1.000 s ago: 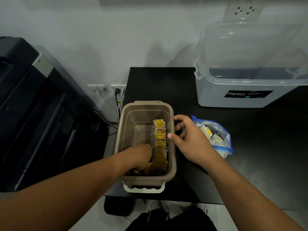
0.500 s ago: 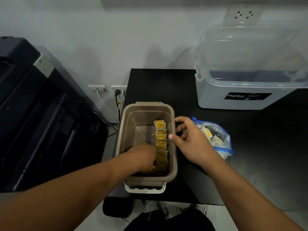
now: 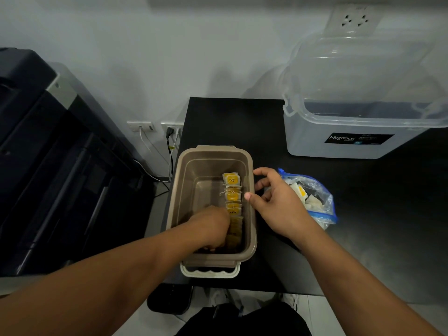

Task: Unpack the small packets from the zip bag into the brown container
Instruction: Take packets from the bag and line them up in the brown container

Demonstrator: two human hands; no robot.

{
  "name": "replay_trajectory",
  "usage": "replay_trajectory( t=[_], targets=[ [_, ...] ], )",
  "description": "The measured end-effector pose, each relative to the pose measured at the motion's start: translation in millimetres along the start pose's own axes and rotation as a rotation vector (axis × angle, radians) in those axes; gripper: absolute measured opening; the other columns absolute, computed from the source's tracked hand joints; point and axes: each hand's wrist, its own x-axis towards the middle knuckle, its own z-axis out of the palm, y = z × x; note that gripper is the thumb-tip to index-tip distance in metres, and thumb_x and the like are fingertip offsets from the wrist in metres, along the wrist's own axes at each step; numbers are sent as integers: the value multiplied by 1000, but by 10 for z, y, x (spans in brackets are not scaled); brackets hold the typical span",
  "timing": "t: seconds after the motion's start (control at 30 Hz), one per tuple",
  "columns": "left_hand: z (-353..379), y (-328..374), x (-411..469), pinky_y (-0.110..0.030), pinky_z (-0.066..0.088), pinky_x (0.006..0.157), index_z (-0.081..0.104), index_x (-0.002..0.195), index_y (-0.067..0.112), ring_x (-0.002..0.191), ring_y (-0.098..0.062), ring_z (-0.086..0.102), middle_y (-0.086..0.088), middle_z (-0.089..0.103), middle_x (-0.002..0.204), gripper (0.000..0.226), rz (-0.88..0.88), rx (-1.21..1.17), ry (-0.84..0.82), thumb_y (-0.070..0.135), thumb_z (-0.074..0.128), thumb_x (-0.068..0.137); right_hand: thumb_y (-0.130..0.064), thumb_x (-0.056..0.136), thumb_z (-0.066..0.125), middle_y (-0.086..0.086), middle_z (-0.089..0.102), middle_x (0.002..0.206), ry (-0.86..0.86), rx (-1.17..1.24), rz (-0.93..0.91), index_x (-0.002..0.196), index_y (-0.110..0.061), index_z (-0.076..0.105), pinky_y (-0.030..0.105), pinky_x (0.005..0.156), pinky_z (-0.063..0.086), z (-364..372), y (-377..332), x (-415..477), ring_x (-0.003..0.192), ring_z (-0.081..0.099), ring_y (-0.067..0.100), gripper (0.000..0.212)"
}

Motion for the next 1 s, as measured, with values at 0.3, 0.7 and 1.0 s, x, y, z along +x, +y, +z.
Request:
replay_trajectory(
  t=[0.3, 0.7, 1.0],
  targets=[
    [-9, 14, 44, -38, 60, 75, 64, 83, 13, 82, -24, 71, -8, 72, 87, 12, -76, -33, -21, 14, 75, 88, -28, 96, 70, -13, 61, 102, 3, -3, 13, 140, -33, 45, 12, 57, 48, 20, 5, 12, 69, 61, -7, 51],
    [33, -132, 174, -42, 61, 83, 64, 68, 13, 67, -23, 65, -6, 68, 71, 23, -26, 83, -128, 17, 66, 90, -29, 96, 69, -14, 60, 102, -9, -7, 22, 142, -32, 44, 10, 57, 46, 21, -5, 5, 72, 61, -3, 52],
    [17, -76, 146, -37, 58, 83, 57, 62, 15, 65, -20, 63, -6, 69, 72, 32, 14, 25, -103, 9, 58, 93, -28, 97, 69, -11, 61, 104, -5, 3, 15, 142, -30, 46, 12, 59, 48, 35, 17, 4, 71, 61, 1, 50]
  ],
)
